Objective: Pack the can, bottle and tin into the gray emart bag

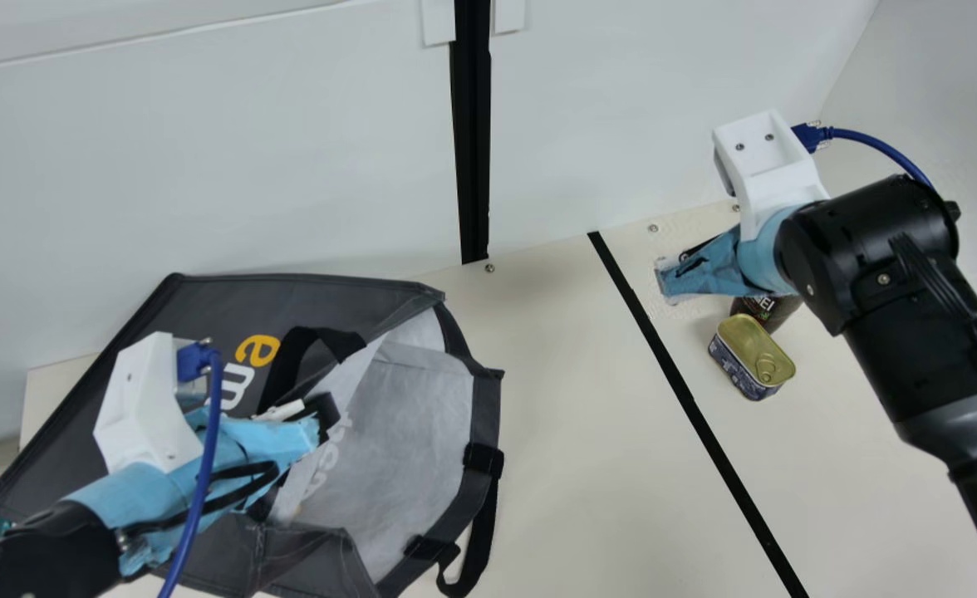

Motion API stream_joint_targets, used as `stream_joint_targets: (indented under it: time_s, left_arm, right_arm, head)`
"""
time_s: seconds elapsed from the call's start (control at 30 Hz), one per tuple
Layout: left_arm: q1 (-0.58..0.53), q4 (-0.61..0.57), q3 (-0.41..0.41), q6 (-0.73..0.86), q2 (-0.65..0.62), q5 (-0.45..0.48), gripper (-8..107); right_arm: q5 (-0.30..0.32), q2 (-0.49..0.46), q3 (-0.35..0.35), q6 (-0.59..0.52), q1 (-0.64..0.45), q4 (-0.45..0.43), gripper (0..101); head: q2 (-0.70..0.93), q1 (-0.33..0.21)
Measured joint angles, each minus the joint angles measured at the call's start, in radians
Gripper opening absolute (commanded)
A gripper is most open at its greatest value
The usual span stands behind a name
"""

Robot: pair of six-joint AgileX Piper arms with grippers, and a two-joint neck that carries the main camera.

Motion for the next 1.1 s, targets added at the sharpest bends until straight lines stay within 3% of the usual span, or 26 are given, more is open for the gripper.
stream_joint_targets:
  time_s: [0.57, 1.1]
  left_arm:
    - [0.000, 0.000, 0.000, 0.000, 0.000, 0.000, 10]
    - [0.000, 0.000, 0.000, 0.000, 0.000, 0.000, 10]
  right_arm:
    - [-0.077, 0.053, 0.017, -0.098, -0.155, 0.077, 91]
    - [-0.104, 0.146, -0.047, -0.150, -0.263, 0.165, 91]
  head:
    - [0.000, 0.000]
    - [0.000, 0.000]
